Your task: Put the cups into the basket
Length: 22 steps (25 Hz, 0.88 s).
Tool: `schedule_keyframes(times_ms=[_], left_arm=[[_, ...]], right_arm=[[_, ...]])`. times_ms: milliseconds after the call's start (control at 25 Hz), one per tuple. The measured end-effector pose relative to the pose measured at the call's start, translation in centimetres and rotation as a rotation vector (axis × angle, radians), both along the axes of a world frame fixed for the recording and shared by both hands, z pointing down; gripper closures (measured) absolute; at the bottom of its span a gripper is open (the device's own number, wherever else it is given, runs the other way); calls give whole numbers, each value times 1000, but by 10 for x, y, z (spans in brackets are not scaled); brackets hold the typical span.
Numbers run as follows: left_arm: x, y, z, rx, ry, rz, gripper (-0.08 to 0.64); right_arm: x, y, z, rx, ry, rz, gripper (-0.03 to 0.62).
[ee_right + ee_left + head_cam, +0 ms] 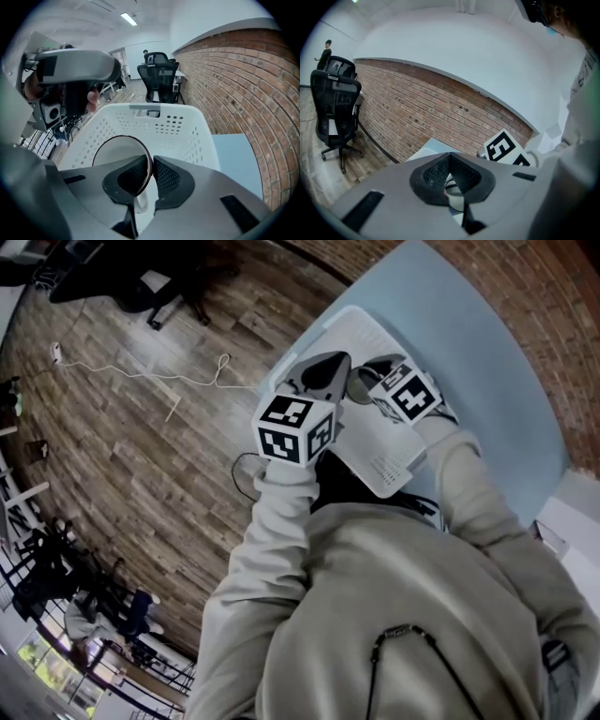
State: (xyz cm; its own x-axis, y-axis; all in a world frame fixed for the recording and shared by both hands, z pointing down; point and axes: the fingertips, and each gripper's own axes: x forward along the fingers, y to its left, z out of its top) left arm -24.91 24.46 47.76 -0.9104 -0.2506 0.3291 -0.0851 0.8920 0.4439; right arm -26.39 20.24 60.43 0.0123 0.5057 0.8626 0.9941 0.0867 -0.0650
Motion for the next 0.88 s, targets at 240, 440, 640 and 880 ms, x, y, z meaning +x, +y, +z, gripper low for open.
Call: schedule_keyframes(times_ms=[240,440,640,880], left_arm=[[1,12,16,20,13,-24,563],[8,14,24,35,22,-30,563],[13,20,31,42,23,-42,563],[20,22,36,51,25,-48,563]], right_arm=[[-1,8,58,81,12,-24,543],[10,7,99,137,60,-29,543],[20,3,129,190,69,-49,543],[24,-9,144,232,75,-29,543]])
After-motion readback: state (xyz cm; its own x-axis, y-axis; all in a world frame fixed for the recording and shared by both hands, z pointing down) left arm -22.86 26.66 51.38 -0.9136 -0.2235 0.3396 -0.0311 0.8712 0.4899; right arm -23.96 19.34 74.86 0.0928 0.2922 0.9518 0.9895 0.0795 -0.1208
